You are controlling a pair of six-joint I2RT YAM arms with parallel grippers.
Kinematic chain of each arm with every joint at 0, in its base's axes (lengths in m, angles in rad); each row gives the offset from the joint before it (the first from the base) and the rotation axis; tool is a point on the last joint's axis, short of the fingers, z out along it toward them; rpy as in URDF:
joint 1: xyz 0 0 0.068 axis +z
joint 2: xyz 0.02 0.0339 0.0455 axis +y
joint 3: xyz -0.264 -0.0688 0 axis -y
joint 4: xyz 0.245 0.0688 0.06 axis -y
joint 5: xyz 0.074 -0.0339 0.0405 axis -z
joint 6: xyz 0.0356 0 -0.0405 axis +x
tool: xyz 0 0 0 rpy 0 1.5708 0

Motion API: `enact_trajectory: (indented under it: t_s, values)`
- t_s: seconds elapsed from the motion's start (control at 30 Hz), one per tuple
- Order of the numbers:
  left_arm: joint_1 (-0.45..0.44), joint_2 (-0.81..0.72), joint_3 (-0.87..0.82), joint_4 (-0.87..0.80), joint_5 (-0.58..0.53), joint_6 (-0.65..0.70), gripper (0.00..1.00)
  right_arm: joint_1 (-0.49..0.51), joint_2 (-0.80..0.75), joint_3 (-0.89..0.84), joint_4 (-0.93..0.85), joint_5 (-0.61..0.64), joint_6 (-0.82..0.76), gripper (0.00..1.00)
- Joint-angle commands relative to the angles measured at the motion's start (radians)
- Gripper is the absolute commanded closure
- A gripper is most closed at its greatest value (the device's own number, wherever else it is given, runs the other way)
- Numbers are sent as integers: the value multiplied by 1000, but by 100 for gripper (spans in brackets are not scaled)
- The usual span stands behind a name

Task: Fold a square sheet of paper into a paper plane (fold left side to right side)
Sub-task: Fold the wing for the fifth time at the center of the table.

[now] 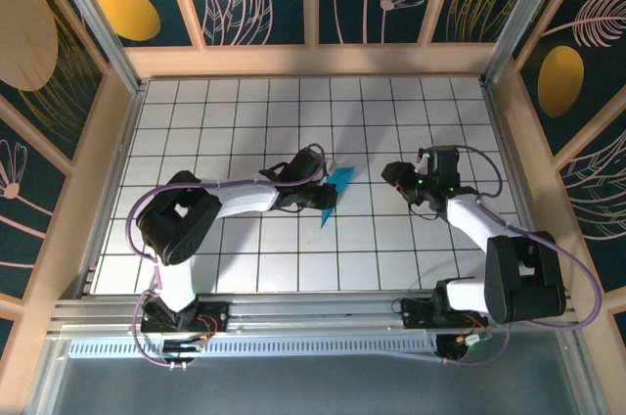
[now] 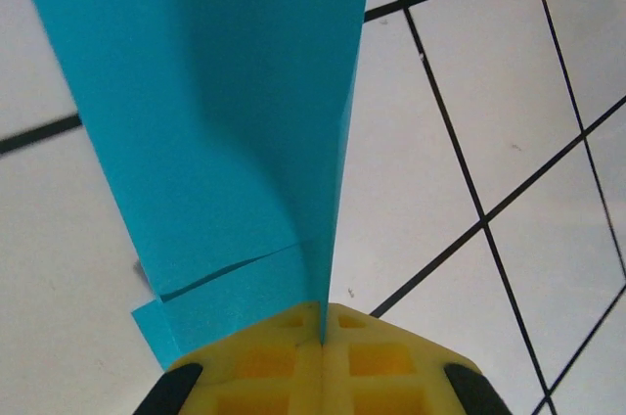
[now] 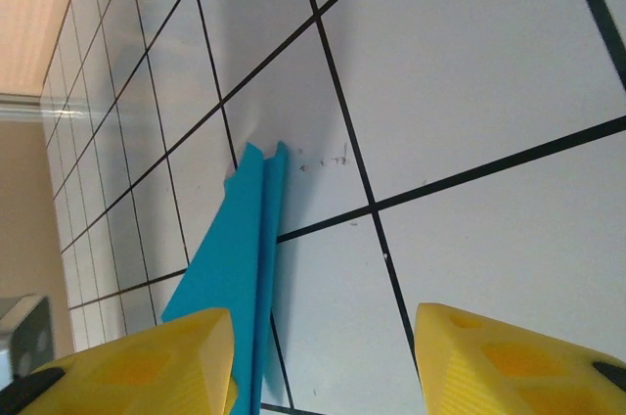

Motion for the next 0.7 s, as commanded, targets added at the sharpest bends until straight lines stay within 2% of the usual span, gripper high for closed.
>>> enact_trajectory:
  t_s: [0.0, 0.67]
  values:
    - [27, -8, -54, 160, 119, -130, 100, 20, 19, -25, 86, -38, 11, 48]
    - [57, 32, -276, 633, 259, -487, 100, 182, 186, 32, 220, -13, 107, 53]
